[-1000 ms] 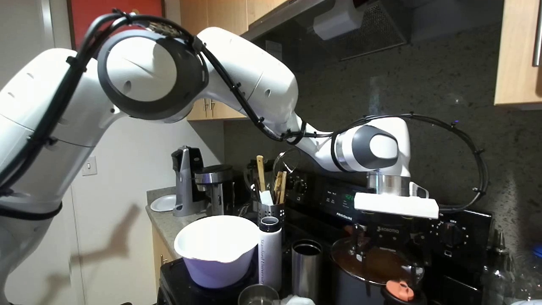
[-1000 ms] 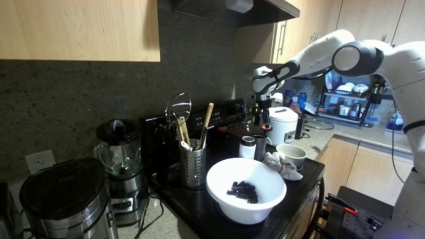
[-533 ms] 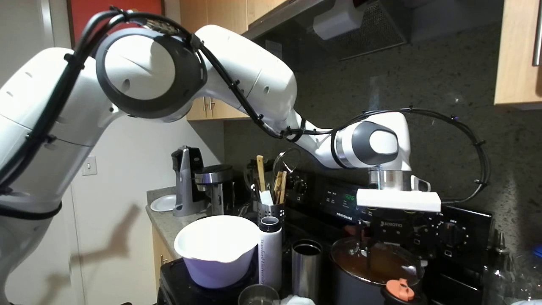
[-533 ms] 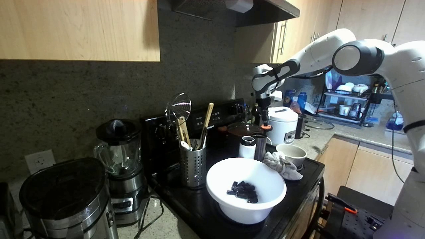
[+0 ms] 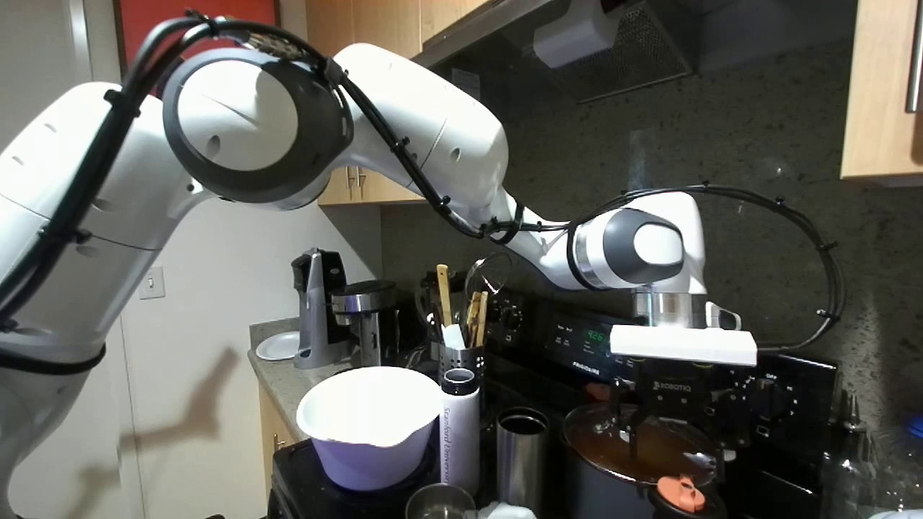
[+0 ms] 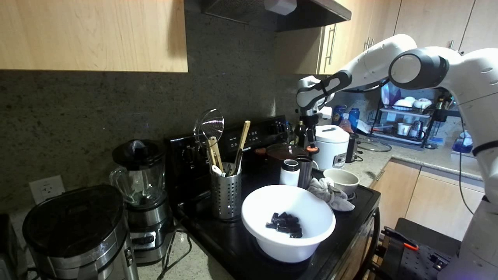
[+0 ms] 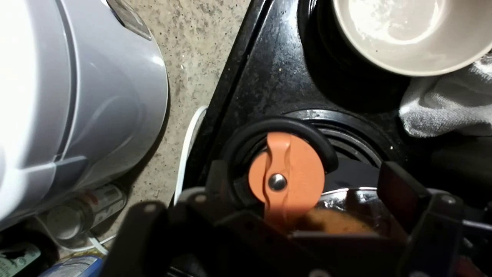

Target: Turn the seals on the handles of the pot

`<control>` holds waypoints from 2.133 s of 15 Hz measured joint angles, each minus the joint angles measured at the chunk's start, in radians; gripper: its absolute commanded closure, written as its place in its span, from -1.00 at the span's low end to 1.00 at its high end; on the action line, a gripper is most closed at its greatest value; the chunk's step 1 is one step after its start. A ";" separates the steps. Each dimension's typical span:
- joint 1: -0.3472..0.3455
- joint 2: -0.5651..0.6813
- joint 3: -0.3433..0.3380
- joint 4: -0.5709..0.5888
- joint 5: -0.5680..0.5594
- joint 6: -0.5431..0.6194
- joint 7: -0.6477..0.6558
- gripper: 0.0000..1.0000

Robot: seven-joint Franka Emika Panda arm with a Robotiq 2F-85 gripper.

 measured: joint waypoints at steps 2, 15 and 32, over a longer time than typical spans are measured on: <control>-0.001 0.006 -0.001 0.001 0.000 0.000 0.000 -0.74; -0.007 0.056 -0.004 0.055 0.000 -0.002 0.001 0.91; -0.007 0.091 -0.001 0.117 -0.001 -0.012 -0.109 0.91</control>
